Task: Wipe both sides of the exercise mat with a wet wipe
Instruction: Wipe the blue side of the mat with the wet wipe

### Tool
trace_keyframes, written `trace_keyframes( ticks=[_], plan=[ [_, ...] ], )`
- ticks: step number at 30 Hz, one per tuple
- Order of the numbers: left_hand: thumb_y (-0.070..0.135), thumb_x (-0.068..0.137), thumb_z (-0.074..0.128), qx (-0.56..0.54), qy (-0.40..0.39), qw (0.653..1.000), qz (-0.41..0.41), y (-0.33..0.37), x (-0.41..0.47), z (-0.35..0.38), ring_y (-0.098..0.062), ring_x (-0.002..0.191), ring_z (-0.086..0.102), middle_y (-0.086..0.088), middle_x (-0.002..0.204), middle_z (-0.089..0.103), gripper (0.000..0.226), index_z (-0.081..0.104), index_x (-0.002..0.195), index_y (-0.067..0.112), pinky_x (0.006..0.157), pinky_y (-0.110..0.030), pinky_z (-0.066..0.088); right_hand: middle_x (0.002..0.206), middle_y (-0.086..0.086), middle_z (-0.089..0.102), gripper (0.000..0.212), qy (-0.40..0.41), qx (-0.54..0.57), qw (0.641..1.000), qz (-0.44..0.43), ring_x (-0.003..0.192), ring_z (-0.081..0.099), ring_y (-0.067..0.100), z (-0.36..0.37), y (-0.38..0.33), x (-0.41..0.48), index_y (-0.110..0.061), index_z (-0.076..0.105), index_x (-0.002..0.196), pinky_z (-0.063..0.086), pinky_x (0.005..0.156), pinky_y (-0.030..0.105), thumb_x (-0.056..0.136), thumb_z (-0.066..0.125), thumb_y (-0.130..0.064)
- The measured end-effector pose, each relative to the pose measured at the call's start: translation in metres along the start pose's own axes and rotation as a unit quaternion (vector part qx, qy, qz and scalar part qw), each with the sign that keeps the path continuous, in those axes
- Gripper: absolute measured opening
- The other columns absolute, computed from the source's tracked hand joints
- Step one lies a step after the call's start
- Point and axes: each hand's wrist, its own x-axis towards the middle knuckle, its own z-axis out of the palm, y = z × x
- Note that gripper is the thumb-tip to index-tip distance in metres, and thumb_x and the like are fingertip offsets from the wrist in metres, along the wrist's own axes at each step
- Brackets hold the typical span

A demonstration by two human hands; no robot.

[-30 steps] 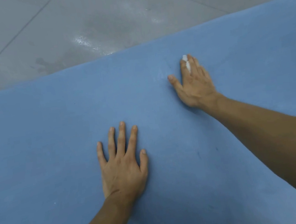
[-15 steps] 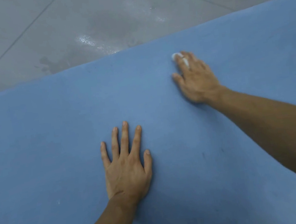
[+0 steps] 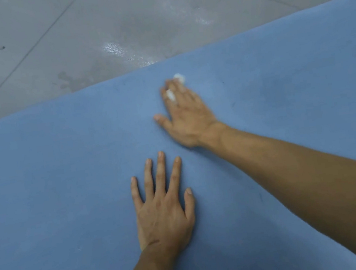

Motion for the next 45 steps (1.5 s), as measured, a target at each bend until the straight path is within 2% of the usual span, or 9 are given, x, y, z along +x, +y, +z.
trace_keyframes(
  ticks=[2,5,10,14,18,24,32,39,45],
  plan=[
    [0.049,0.1,0.034,-0.001,-0.002,1.0,-0.002,0.0,0.0,0.0,-0.025,0.16,0.011,-0.003,0.171,0.024,0.065,0.032,0.161,0.029,0.123,-0.063,0.017,0.174,0.007,0.006,0.078,-0.019,-0.03,0.994,-0.103,0.161,-0.003,0.021,0.014,-0.03,-0.006,-0.014,0.017,0.165,0.0,0.128,0.037,0.104,0.023,-0.062],
    [0.049,0.099,0.035,-0.005,-0.002,1.0,-0.001,0.0,0.0,-0.001,-0.025,0.16,0.012,-0.003,0.171,0.023,0.065,0.033,0.161,0.03,0.123,-0.063,0.017,0.174,0.002,0.007,0.081,-0.013,-0.063,0.989,-0.132,0.16,0.0,0.016,0.015,-0.027,-0.008,-0.018,0.02,0.165,0.001,0.129,0.037,0.098,0.011,-0.063],
    [0.049,0.098,0.037,-0.009,0.0,1.0,0.002,-0.001,0.0,-0.001,-0.024,0.16,0.011,0.001,0.173,0.014,0.067,0.031,0.162,0.031,0.123,-0.062,0.017,0.175,-0.001,0.0,0.071,0.021,-0.062,0.998,-0.004,0.16,-0.002,0.015,-0.012,0.054,0.005,-0.021,0.002,0.167,-0.001,0.127,0.038,0.108,0.024,-0.055],
    [0.048,0.098,0.037,-0.011,0.0,1.0,0.0,-0.001,-0.001,-0.002,-0.023,0.16,0.008,0.002,0.173,0.012,0.067,0.029,0.163,0.032,0.124,-0.062,0.017,0.174,0.007,0.01,0.075,0.082,-0.036,0.985,0.145,0.16,0.007,0.021,-0.028,0.123,-0.01,-0.021,0.005,0.167,0.007,0.127,0.043,0.104,0.019,-0.06],
    [0.049,0.099,0.035,-0.008,-0.001,1.0,0.0,-0.001,-0.001,-0.001,-0.022,0.16,0.008,0.002,0.173,0.011,0.066,0.029,0.163,0.032,0.124,-0.061,0.015,0.173,0.012,0.011,0.077,0.09,-0.012,0.978,0.188,0.16,0.008,0.027,-0.03,0.134,-0.022,-0.014,0.006,0.166,0.009,0.128,0.044,0.105,0.022,-0.058],
    [0.049,0.098,0.036,-0.006,-0.003,1.0,-0.001,-0.001,0.0,0.0,-0.023,0.16,0.009,0.001,0.173,0.013,0.067,0.03,0.162,0.031,0.124,-0.062,0.015,0.174,0.01,-0.002,0.081,0.01,-0.042,0.999,-0.02,0.161,-0.002,0.022,-0.004,0.069,-0.046,-0.011,0.014,0.165,0.006,0.13,0.039,0.099,0.012,-0.059],
    [0.049,0.1,0.034,0.0,-0.005,1.0,-0.002,-0.001,0.0,-0.001,-0.022,0.16,0.007,0.002,0.174,0.009,0.067,0.027,0.163,0.031,0.124,-0.061,0.016,0.174,0.005,0.002,0.067,-0.027,-0.126,0.954,-0.269,0.161,0.003,0.019,0.012,0.059,-0.104,-0.015,0.018,0.166,0.01,0.129,0.037,0.109,0.03,-0.047],
    [0.05,0.101,0.03,-0.003,-0.009,1.0,-0.003,-0.002,-0.001,0.001,-0.021,0.16,0.002,0.003,0.174,0.005,0.067,0.022,0.164,0.033,0.125,-0.061,0.014,0.173,0.004,0.012,0.072,0.065,-0.07,0.992,0.086,0.159,0.01,0.018,-0.019,0.138,-0.077,-0.026,-0.002,0.166,0.011,0.127,0.043,0.104,0.021,-0.052],
    [0.049,0.099,0.033,-0.008,-0.005,1.0,-0.005,-0.001,0.0,0.001,-0.022,0.16,0.005,0.002,0.174,0.008,0.066,0.027,0.163,0.032,0.124,-0.061,0.015,0.174,0.009,0.003,0.075,0.071,-0.008,0.988,0.139,0.16,0.003,0.025,-0.01,0.113,-0.067,-0.014,0.004,0.166,0.009,0.129,0.042,0.105,0.024,-0.051]
  ],
)
